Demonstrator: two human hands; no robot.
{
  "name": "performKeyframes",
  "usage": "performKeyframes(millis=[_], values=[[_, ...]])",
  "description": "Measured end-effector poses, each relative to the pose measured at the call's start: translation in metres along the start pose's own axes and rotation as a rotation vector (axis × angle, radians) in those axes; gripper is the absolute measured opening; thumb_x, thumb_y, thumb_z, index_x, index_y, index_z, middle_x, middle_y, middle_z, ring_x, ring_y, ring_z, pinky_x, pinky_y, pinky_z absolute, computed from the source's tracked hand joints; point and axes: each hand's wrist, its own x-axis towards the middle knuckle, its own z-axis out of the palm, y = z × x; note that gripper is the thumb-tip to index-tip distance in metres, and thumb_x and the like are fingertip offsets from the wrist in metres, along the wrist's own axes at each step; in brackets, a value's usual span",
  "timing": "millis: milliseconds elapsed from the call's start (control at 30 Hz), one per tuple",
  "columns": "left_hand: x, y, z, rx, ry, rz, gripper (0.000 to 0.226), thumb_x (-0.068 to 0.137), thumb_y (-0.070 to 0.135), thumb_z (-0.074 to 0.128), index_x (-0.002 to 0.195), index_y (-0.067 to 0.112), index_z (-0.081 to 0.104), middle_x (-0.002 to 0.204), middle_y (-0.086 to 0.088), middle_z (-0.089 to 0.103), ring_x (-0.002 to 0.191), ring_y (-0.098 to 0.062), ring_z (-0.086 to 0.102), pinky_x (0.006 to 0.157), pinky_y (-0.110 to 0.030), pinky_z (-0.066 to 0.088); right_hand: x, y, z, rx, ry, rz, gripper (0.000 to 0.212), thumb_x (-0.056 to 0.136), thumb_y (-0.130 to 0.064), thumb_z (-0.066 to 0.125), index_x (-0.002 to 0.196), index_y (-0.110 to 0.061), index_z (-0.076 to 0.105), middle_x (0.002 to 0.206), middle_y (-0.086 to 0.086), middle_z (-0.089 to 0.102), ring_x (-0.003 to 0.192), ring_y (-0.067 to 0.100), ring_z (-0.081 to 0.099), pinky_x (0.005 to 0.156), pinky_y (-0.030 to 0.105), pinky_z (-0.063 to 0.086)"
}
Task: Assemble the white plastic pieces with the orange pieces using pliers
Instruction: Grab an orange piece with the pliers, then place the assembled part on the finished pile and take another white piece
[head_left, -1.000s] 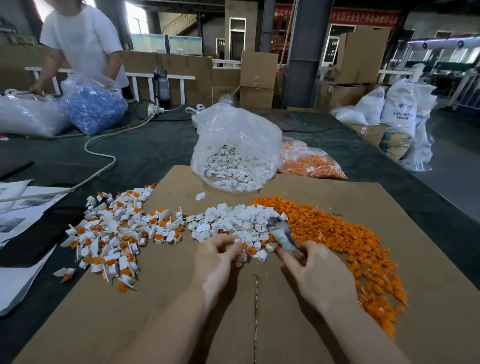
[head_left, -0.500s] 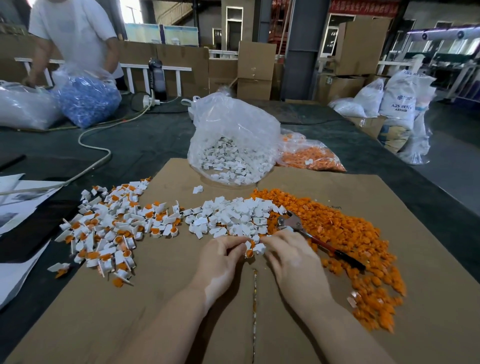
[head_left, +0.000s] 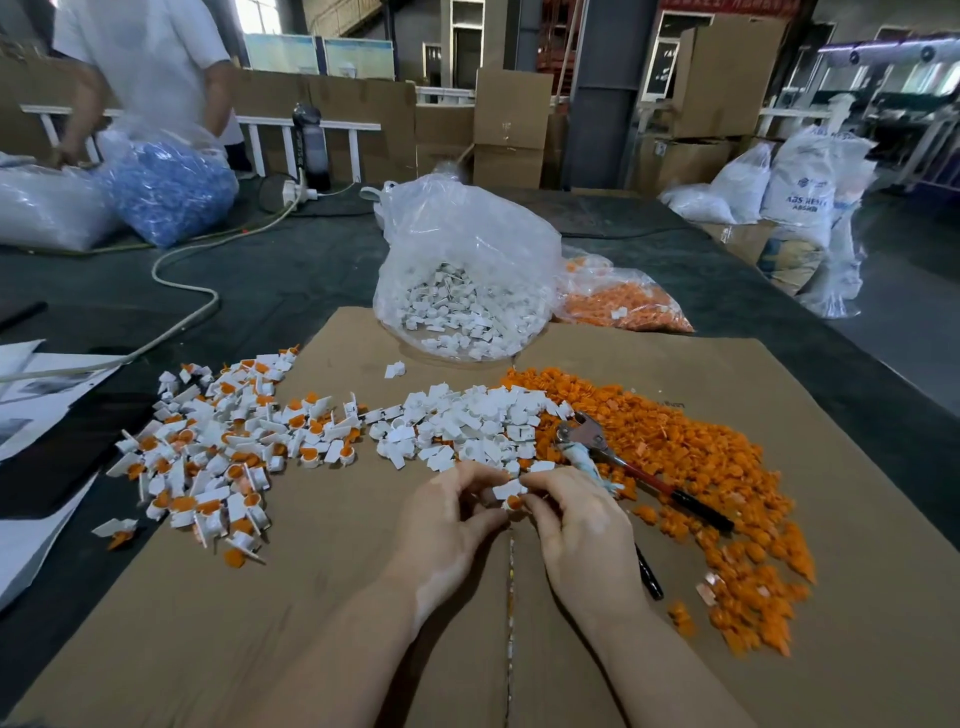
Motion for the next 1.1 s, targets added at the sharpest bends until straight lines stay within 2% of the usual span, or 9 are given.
performKeyframes(millis=[167, 367, 533, 767, 867, 933, 1033, 1100], values=[[-0.0014, -0.0015, -0.0007, 0.043, 0.005, 0.019, 0.032, 0.079, 0.011, 0.072, 0.088, 0.038, 0.058, 0.077, 0.010, 0.060, 0.067, 0.002, 0.053, 0.065, -0.007, 0.041, -0.0009, 0.0001, 0.0000, 0.021, -0.042, 0.010, 0.009, 0.078, -0.001, 0.071, 0.083, -0.009, 0.071, 0.080, 0.000, 0.068, 0.077, 0.014, 0.063, 0.070, 0.019, 0.046], [-0.0031, -0.0019, -0.0007, 0.001, -0.008, 0.021, 0.036, 0.075, 0.006, 0.074, 0.088, 0.036, 0.060, 0.078, 0.004, 0.062, 0.066, 0.000, 0.052, 0.067, -0.012, 0.044, -0.0019, -0.0018, -0.0004, 0.073, -0.036, -0.005, 0.010, 0.080, -0.001, 0.070, 0.087, -0.008, 0.071, 0.082, 0.000, 0.069, 0.079, 0.013, 0.064, 0.071, 0.023, 0.051], [-0.0039, -0.0013, -0.0003, -0.019, -0.005, 0.048, 0.033, 0.080, 0.006, 0.070, 0.094, 0.034, 0.060, 0.089, 0.015, 0.064, 0.071, 0.001, 0.052, 0.069, -0.008, 0.042, -0.0026, -0.0006, -0.0020, 0.126, -0.010, 0.019, 0.019, 0.080, 0.003, 0.068, 0.095, -0.007, 0.071, 0.089, 0.001, 0.069, 0.086, 0.015, 0.064, 0.076, 0.031, 0.054], [-0.0040, 0.0001, 0.0012, -0.003, -0.015, 0.051, 0.033, 0.075, 0.007, 0.075, 0.103, 0.022, 0.066, 0.087, 0.016, 0.063, 0.068, 0.006, 0.051, 0.066, -0.006, 0.040, -0.0023, -0.0018, -0.0018, 0.092, -0.068, -0.061, 0.006, 0.079, -0.003, 0.071, 0.083, -0.007, 0.071, 0.082, 0.001, 0.068, 0.080, 0.016, 0.063, 0.071, 0.031, 0.053], [-0.0053, 0.0001, 0.0012, 0.088, -0.009, 0.081, 0.030, 0.078, 0.013, 0.073, 0.104, 0.026, 0.066, 0.098, 0.017, 0.063, 0.082, 0.003, 0.056, 0.072, -0.003, 0.040, -0.0027, -0.0020, -0.0012, 0.054, -0.083, -0.083, 0.005, 0.078, -0.005, 0.072, 0.078, -0.008, 0.068, 0.078, 0.000, 0.065, 0.078, 0.016, 0.061, 0.069, 0.031, 0.051], [-0.0070, 0.0004, 0.0010, 0.126, -0.005, 0.093, 0.030, 0.078, 0.014, 0.073, 0.103, 0.029, 0.065, 0.098, 0.019, 0.062, 0.088, 0.004, 0.056, 0.074, -0.002, 0.038, -0.0027, -0.0017, -0.0007, 0.038, -0.081, -0.083, 0.006, 0.078, -0.006, 0.073, 0.076, -0.009, 0.067, 0.077, -0.001, 0.064, 0.078, 0.016, 0.060, 0.069, 0.027, 0.048], [-0.0082, 0.0017, 0.0012, 0.116, 0.023, 0.085, 0.029, 0.080, 0.012, 0.071, 0.104, 0.027, 0.063, 0.094, 0.018, 0.061, 0.083, 0.009, 0.054, 0.072, -0.002, 0.038, -0.0027, -0.0014, -0.0010, 0.035, -0.050, -0.074, 0.005, 0.078, -0.010, 0.073, 0.080, -0.010, 0.069, 0.078, -0.002, 0.065, 0.079, 0.014, 0.060, 0.070, 0.024, 0.046], [-0.0079, 0.0025, -0.0001, 0.071, 0.111, 0.053, 0.025, 0.081, 0.010, 0.069, 0.098, 0.027, 0.061, 0.089, 0.013, 0.059, 0.075, 0.010, 0.053, 0.068, -0.003, 0.038, -0.0026, -0.0007, -0.0008, 0.012, -0.013, -0.059, 0.007, 0.078, -0.011, 0.074, 0.082, -0.010, 0.069, 0.078, -0.002, 0.065, 0.077, 0.013, 0.060, 0.070, 0.020, 0.045]])
